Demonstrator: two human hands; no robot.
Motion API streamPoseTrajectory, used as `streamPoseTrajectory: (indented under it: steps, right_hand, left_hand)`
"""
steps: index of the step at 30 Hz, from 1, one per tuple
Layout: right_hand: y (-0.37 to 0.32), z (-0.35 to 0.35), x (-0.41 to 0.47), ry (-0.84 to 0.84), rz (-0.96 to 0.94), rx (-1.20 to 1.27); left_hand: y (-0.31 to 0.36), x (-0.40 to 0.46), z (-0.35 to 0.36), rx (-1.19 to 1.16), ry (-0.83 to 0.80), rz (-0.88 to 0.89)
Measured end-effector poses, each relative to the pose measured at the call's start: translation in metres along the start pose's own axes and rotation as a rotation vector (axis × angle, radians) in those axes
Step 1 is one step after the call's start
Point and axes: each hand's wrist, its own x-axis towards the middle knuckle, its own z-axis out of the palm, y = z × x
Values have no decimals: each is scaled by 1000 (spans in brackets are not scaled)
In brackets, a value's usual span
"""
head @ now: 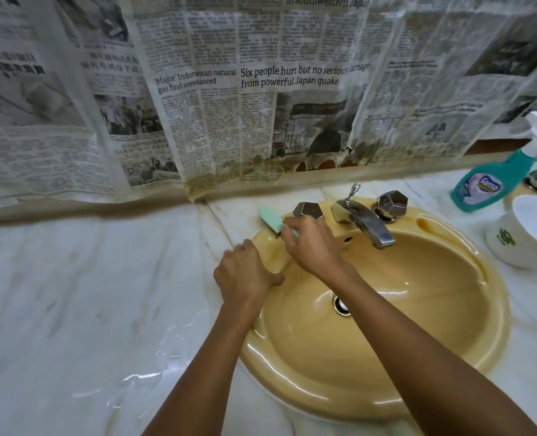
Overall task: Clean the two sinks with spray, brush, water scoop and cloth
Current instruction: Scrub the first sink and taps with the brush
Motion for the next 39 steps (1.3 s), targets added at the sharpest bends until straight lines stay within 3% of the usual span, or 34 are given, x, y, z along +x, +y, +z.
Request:
streamPoseTrajectory:
  steps: [5,11,14,19,22,31,36,39]
  right_hand:
    - [46,-14,-67,79,47,17]
    - [-4,13,-10,59,-51,-108]
    - [20,7,-42,54,-39,-110]
    - [90,-10,-90,207,109,18]
    - [94,5,-95,274,157,137]
    - [93,18,-89,225,-187,194]
    - [137,7,-72,399,135,362]
    - [119,21,-74,328,42,351]
  left_hand:
    - [-1,0,2,31,-8,11]
    - [-2,1,2,26,1,20]
    - [-2,3,3,34,-1,23]
    - [0,2,3,72,11,18]
    - [1,0,2,71,4,18]
    - [3,4,0,61,-31,-14]
    - [6,5,1,48,-39,-50]
    - [8,4,-1,54,-40,-73]
